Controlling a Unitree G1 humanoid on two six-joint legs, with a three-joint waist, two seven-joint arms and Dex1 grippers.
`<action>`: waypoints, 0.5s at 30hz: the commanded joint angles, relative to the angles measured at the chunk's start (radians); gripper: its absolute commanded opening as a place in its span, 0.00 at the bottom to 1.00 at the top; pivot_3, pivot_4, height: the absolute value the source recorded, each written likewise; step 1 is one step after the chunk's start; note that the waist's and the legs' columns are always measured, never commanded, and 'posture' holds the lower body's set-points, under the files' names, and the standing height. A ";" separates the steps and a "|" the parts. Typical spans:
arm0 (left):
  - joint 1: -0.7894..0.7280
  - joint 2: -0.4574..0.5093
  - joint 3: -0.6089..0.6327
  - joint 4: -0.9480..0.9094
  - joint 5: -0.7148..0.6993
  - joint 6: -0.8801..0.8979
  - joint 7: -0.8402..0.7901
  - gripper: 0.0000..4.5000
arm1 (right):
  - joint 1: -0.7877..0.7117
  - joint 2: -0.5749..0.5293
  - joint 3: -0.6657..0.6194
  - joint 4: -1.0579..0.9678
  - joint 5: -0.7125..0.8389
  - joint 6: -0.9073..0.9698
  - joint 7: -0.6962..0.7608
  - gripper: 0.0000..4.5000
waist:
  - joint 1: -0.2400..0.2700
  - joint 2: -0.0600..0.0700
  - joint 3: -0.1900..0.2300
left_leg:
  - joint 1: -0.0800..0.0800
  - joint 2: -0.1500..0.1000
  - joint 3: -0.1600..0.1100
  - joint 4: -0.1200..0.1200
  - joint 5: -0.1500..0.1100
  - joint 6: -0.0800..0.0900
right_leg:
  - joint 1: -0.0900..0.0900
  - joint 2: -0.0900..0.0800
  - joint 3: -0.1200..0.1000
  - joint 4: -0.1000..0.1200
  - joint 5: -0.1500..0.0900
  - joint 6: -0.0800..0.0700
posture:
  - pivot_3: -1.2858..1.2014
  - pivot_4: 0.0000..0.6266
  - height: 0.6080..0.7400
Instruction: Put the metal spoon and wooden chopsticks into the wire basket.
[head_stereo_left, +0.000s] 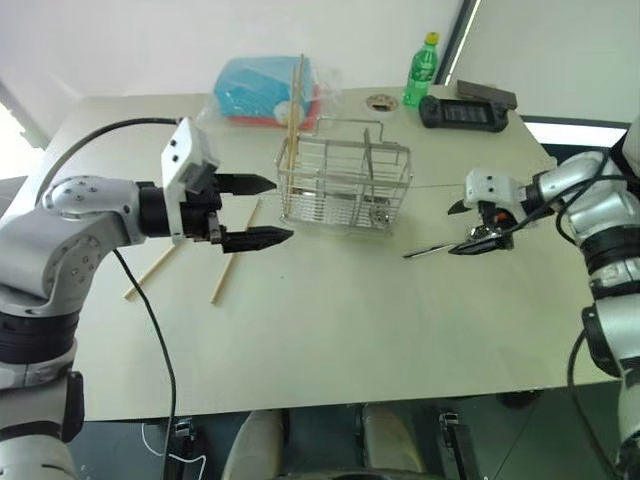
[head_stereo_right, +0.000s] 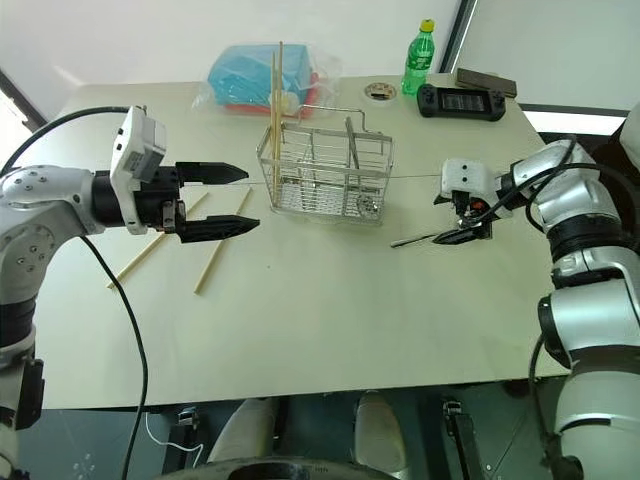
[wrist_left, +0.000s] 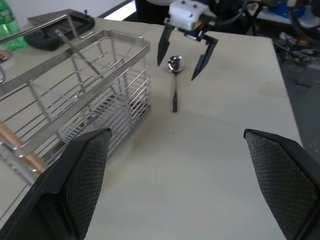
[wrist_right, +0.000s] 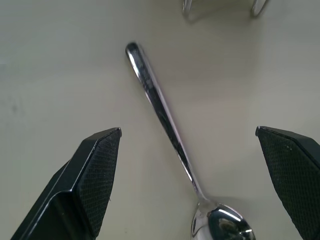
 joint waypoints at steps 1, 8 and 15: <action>-0.023 0.019 0.002 -0.028 -0.022 0.011 -0.024 0.99 | -0.061 0.009 0.011 0.093 -0.071 -0.066 -0.051 1.00 | -0.002 0.000 0.000 | 0.000 0.000 0.000 0.000 0.000 0.000 | 0.000 0.000 0.000 0.000 0.000 0.000 | 0.52 0.24 0.94; -0.024 0.041 0.000 -0.060 -0.056 0.056 -0.049 0.99 | -0.098 0.061 0.003 0.182 -0.132 -0.088 -0.119 1.00 | -0.010 0.000 0.000 | 0.001 0.000 0.000 0.000 0.001 -0.001 | 0.000 0.000 0.000 0.002 0.000 0.000 | 0.52 0.24 0.94; -0.030 0.060 -0.013 -0.065 -0.049 0.059 -0.074 0.99 | -0.104 0.087 0.003 0.211 -0.170 -0.069 -0.151 1.00 | -0.014 0.000 0.000 | 0.002 0.000 -0.001 0.001 0.001 -0.002 | 0.001 0.000 0.000 0.003 0.000 0.000 | 0.52 0.24 0.94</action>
